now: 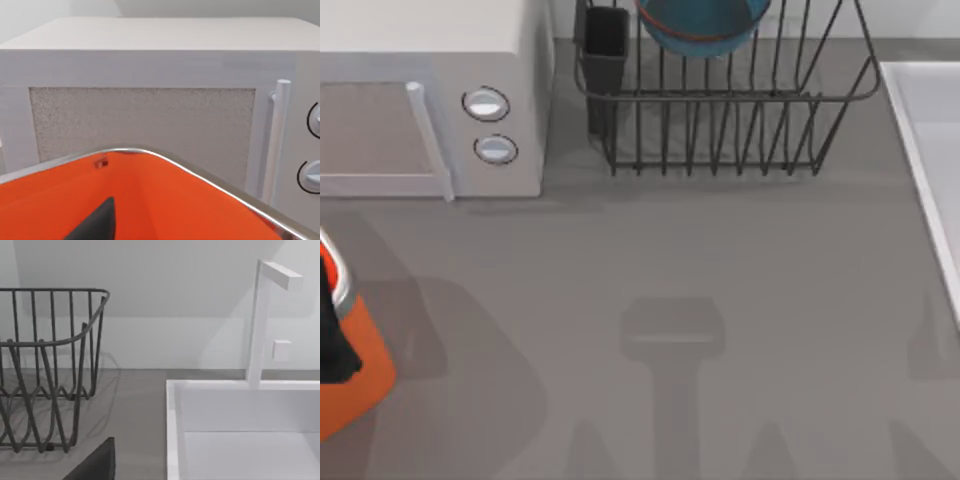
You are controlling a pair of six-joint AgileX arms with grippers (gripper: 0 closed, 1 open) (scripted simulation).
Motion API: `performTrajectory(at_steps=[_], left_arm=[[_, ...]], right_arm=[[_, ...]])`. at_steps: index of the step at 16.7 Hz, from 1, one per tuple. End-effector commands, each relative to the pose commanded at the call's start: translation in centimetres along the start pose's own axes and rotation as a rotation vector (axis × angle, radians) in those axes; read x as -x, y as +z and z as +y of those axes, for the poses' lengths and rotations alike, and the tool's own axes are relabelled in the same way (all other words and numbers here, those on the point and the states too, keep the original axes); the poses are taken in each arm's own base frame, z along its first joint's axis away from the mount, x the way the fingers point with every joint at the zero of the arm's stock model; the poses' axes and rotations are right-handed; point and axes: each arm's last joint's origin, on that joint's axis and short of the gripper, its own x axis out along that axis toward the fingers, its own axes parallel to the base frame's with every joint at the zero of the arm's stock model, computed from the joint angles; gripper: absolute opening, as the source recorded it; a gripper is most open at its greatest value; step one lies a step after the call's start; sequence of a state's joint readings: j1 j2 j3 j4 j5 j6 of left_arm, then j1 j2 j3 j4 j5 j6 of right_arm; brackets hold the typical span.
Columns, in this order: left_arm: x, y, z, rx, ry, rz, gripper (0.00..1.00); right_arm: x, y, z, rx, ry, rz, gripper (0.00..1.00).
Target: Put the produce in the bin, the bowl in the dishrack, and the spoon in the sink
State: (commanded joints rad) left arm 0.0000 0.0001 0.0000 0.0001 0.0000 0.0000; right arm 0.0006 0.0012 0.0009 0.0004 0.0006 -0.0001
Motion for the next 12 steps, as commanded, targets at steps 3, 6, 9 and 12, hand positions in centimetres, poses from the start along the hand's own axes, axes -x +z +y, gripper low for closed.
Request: performTrajectory(at_steps=[3,6,9,12], left_arm=[[0.0,0.0,0.0,0.000,0.000,0.000,1.00],[0.0,0.0,0.0,0.000,0.000,0.000,1.00],[0.0,0.0,0.0,0.000,0.000,0.000,1.00],[0.0,0.0,0.0,0.000,0.000,0.000,1.00]], right_arm=[[0.0,0.0,0.0,0.000,0.000,0.000,1.00],[0.0,0.0,0.0,0.000,0.001,0.000,1.00],[-0.1,0.5,-0.1,0.062,-0.011,0.062,1.00],[-0.6,1.5,-0.6,0.215,-0.029,0.209,1.00]])
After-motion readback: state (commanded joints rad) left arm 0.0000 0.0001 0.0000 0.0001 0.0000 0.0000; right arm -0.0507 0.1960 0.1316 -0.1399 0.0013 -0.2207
